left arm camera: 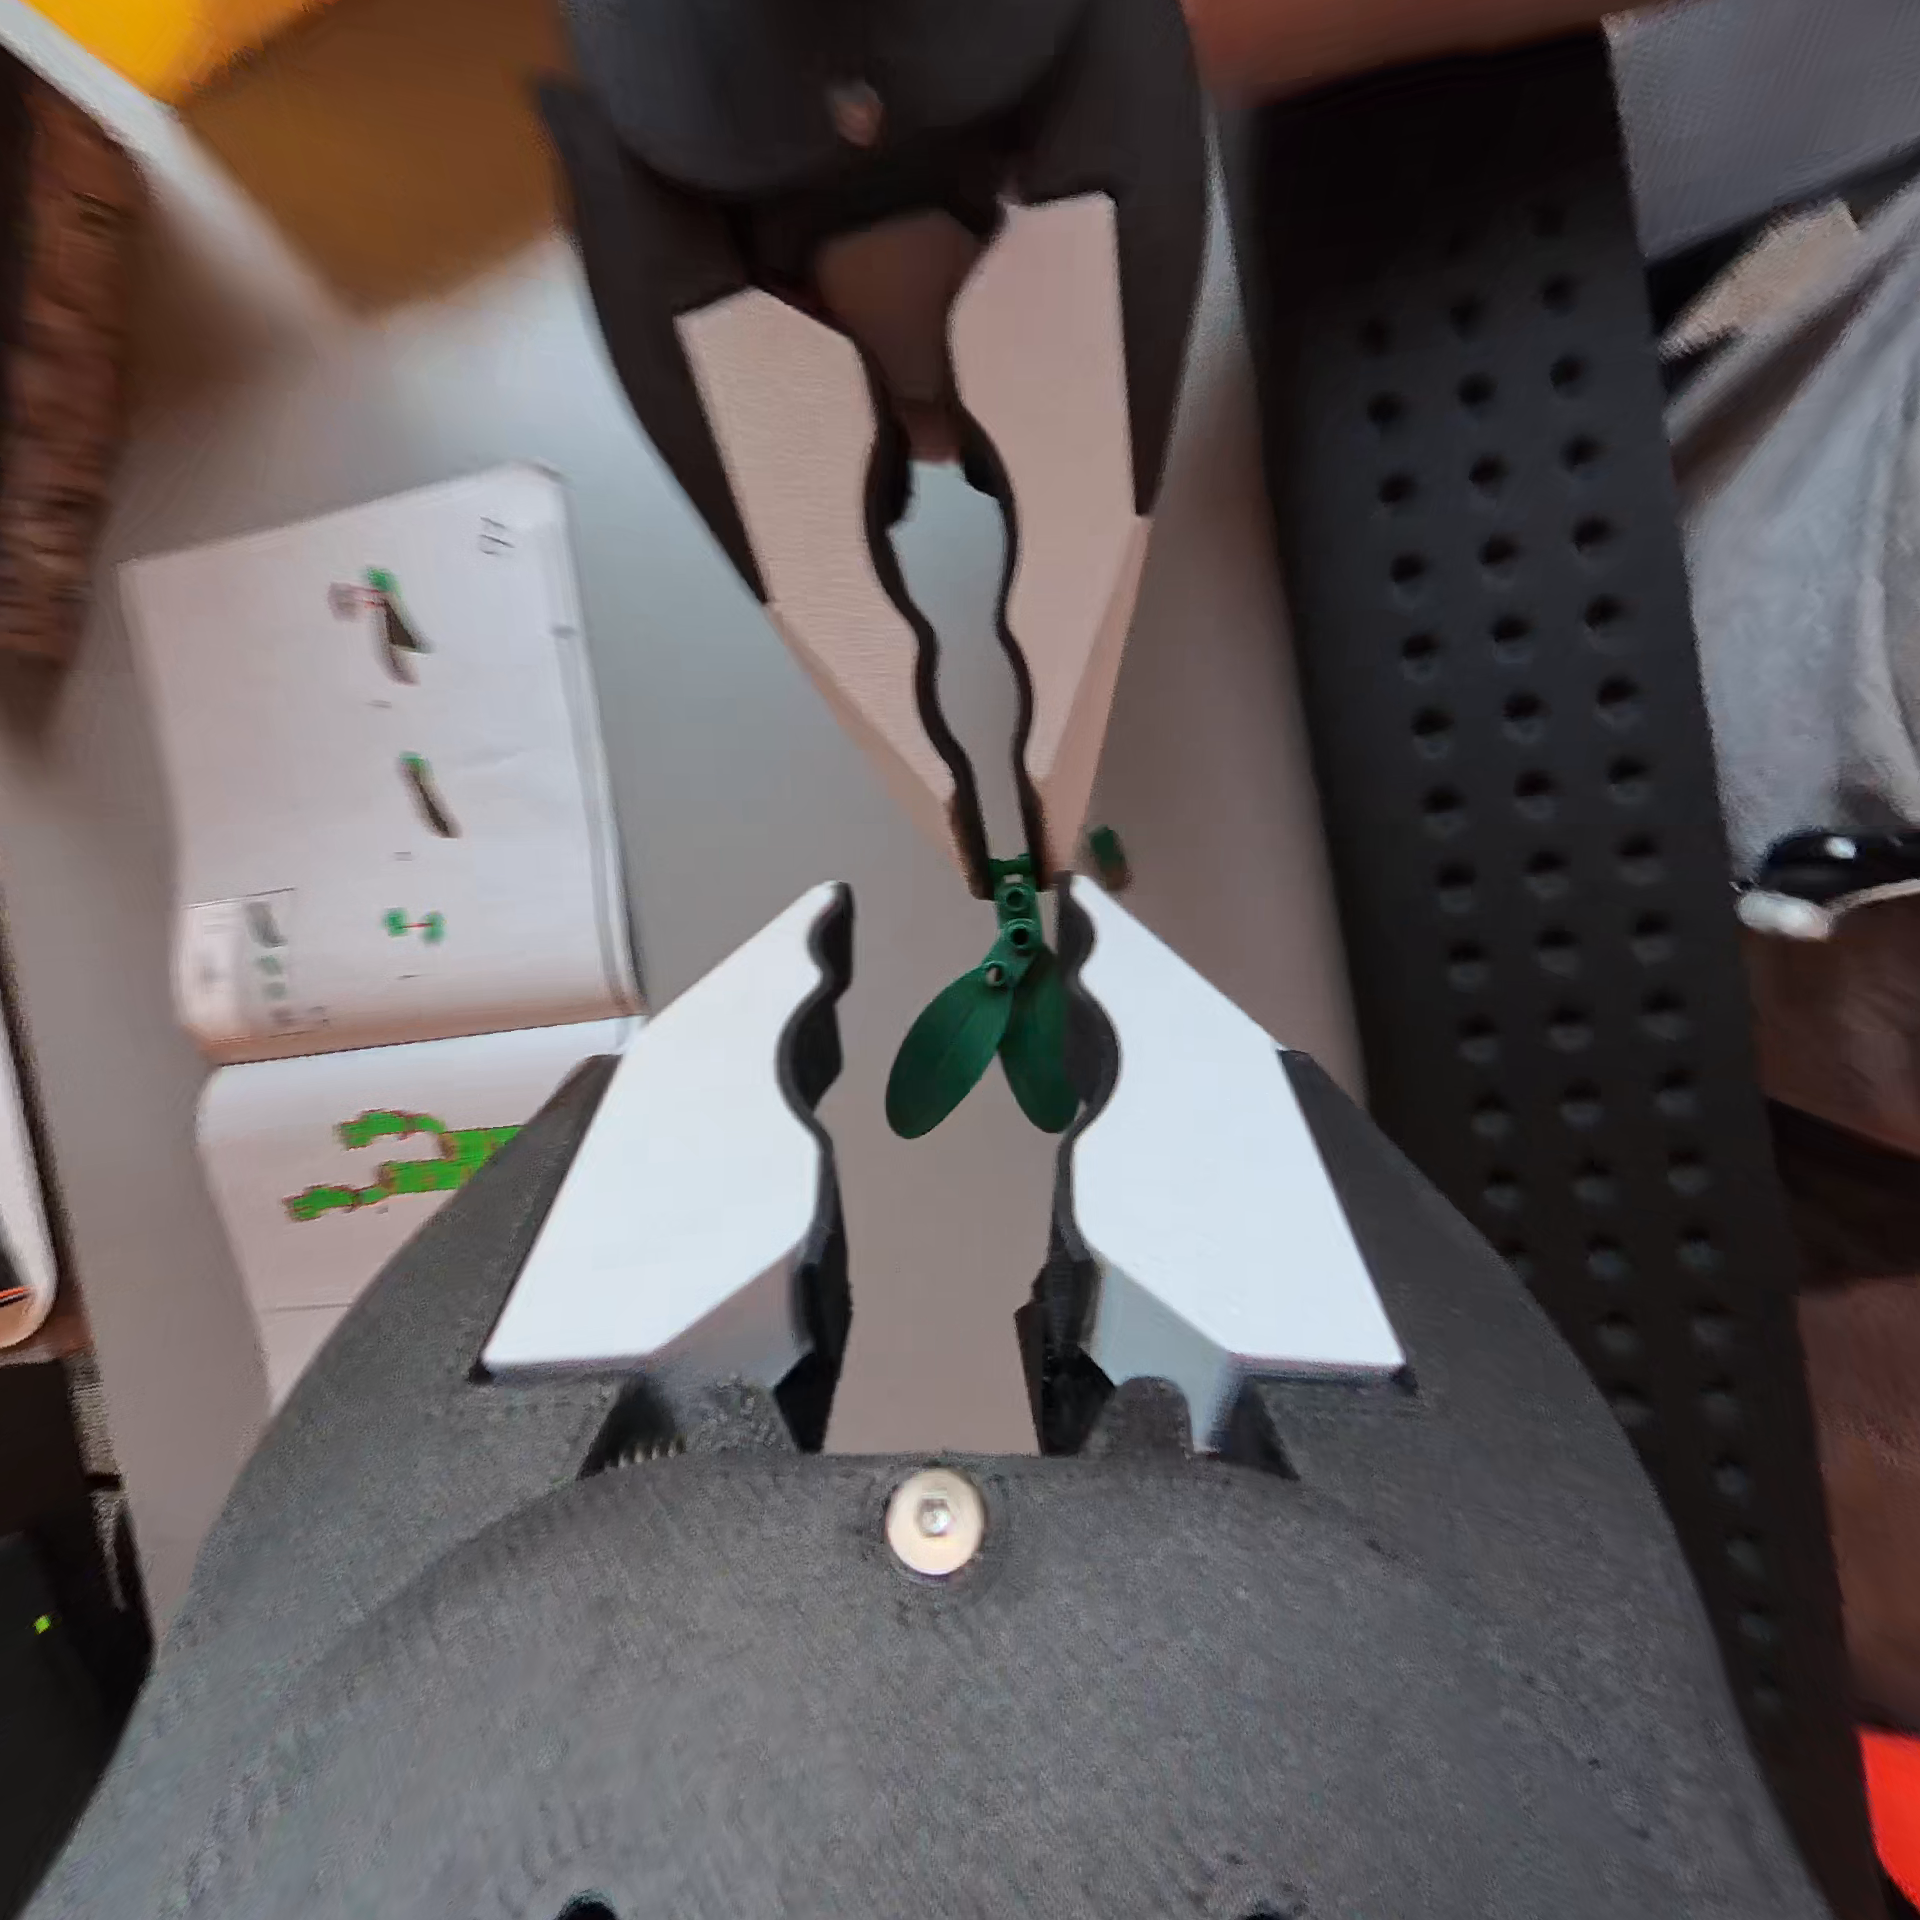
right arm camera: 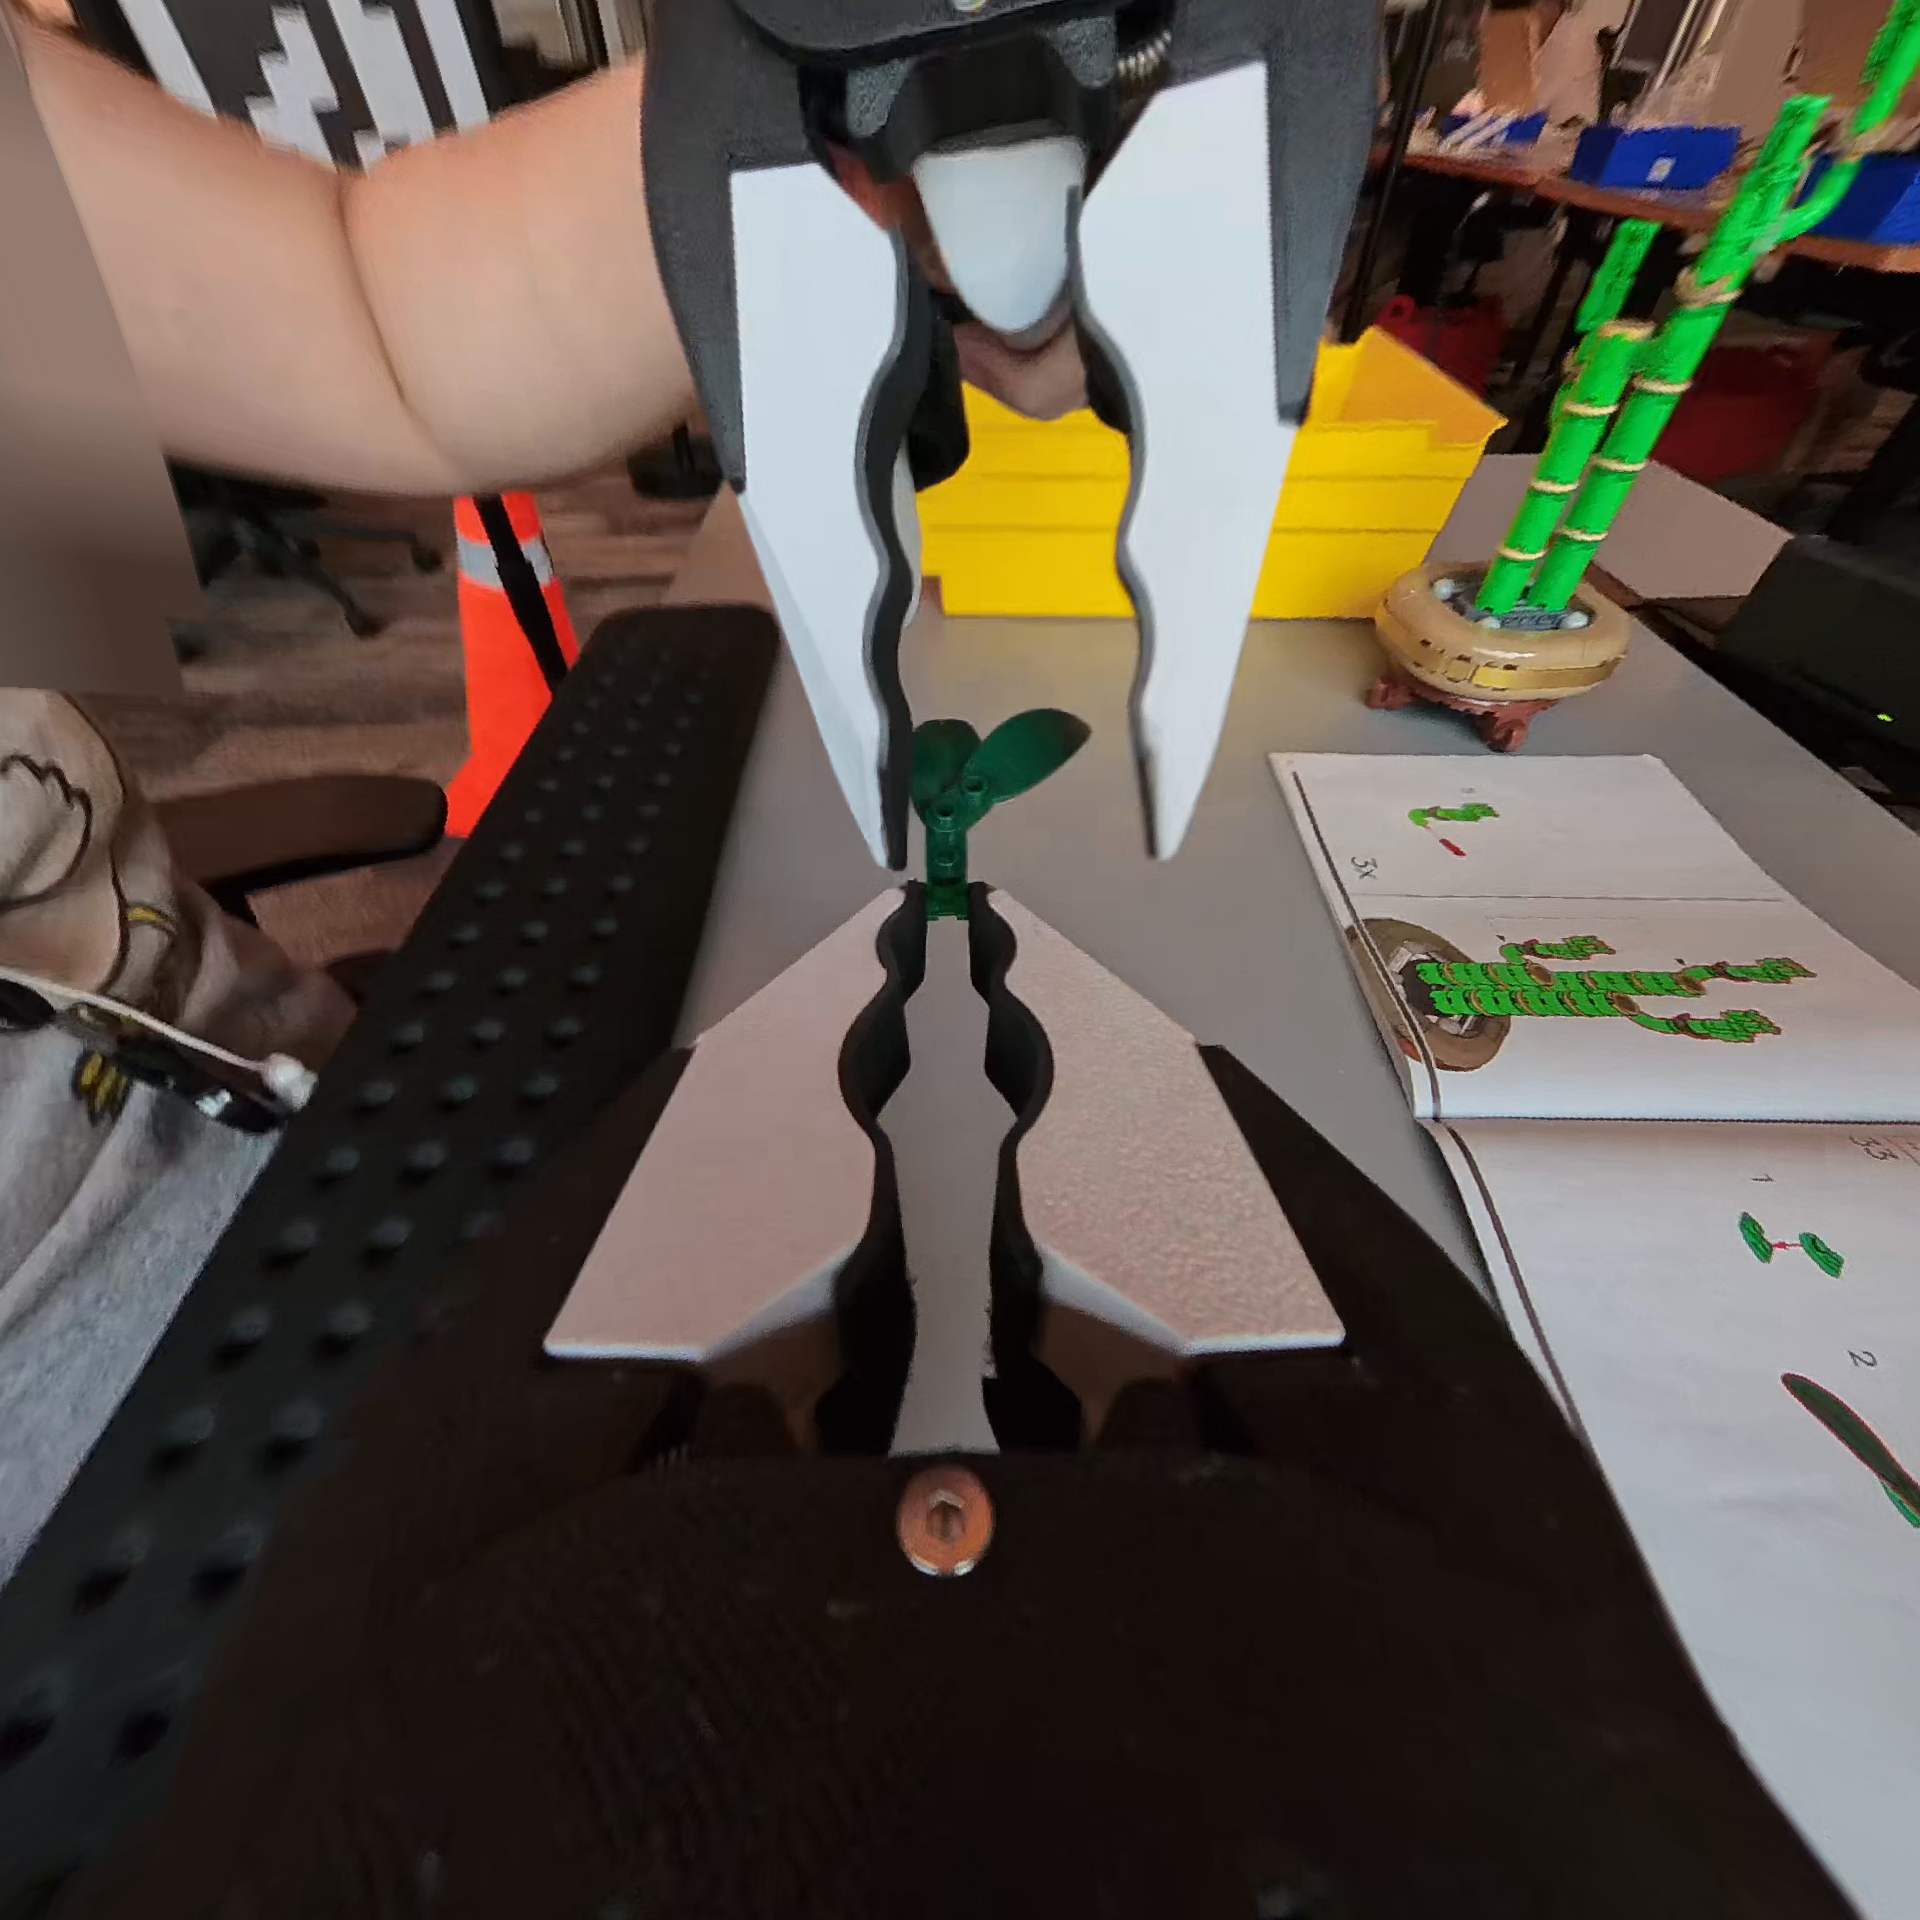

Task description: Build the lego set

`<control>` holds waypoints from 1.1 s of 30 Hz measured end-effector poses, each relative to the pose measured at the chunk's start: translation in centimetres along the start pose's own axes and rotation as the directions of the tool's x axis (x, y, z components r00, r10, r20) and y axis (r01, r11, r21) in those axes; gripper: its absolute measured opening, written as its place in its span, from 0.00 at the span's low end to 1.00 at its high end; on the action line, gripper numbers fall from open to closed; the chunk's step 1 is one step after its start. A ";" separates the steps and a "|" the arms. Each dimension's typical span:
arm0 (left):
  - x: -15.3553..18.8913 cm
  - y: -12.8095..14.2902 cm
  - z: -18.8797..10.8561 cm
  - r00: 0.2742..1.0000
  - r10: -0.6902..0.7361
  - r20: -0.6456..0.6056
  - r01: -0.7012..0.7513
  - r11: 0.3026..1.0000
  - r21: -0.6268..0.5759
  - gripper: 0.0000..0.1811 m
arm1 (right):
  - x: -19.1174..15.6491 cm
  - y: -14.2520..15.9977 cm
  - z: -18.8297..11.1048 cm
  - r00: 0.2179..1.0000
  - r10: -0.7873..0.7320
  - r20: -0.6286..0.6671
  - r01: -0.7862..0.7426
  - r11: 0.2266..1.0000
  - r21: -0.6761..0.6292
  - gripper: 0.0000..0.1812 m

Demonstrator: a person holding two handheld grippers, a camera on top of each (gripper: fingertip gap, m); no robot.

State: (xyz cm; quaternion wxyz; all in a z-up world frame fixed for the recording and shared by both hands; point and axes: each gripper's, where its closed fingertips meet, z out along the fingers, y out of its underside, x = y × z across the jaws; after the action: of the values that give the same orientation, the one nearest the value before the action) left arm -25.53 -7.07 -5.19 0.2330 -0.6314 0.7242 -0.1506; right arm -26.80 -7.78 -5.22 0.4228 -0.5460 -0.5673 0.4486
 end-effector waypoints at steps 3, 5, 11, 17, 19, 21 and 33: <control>-3.3 -1.3 -3.5 0.987 -0.125 0.101 0.105 0.977 0.184 0.31 | 1.2 -1.8 -0.9 0.990 0.140 -0.007 -0.138 0.980 0.146 0.03; -5.5 -2.3 -8.0 0.941 -0.305 0.143 0.214 0.870 0.445 0.33 | 2.3 -2.8 -1.6 0.966 0.257 0.005 -0.250 0.935 0.250 0.03; -3.8 0.2 -14.4 0.731 -0.672 -0.120 0.339 0.205 0.918 0.24 | 4.1 -5.7 -3.2 0.868 0.471 0.157 -0.482 0.724 0.493 0.03; -2.6 -0.9 -8.5 0.721 -0.603 -0.342 0.459 0.046 0.887 0.15 | 2.9 -7.1 -1.7 0.880 0.444 0.166 -0.463 0.729 0.505 0.03; -2.7 -1.3 -7.8 0.732 -0.586 -0.349 0.460 0.047 0.886 0.15 | 2.4 -7.2 -1.5 0.885 0.437 0.162 -0.455 0.734 0.504 0.03; -2.5 -1.9 -7.1 0.750 -0.556 -0.358 0.469 0.065 0.881 0.14 | 2.2 -7.2 -1.5 0.889 0.431 0.151 -0.444 0.737 0.510 0.03; -2.1 -2.2 -7.2 0.798 -0.512 -0.319 0.416 0.083 0.906 0.03 | 1.9 -7.0 -0.5 0.900 0.409 0.148 -0.427 0.766 0.480 0.03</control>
State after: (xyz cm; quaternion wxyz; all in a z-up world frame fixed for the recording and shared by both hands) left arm -27.24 -5.87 2.35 0.5309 -0.5589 0.2332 -0.5928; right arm -28.08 -5.86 1.72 0.4295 -0.5218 -0.3021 0.6723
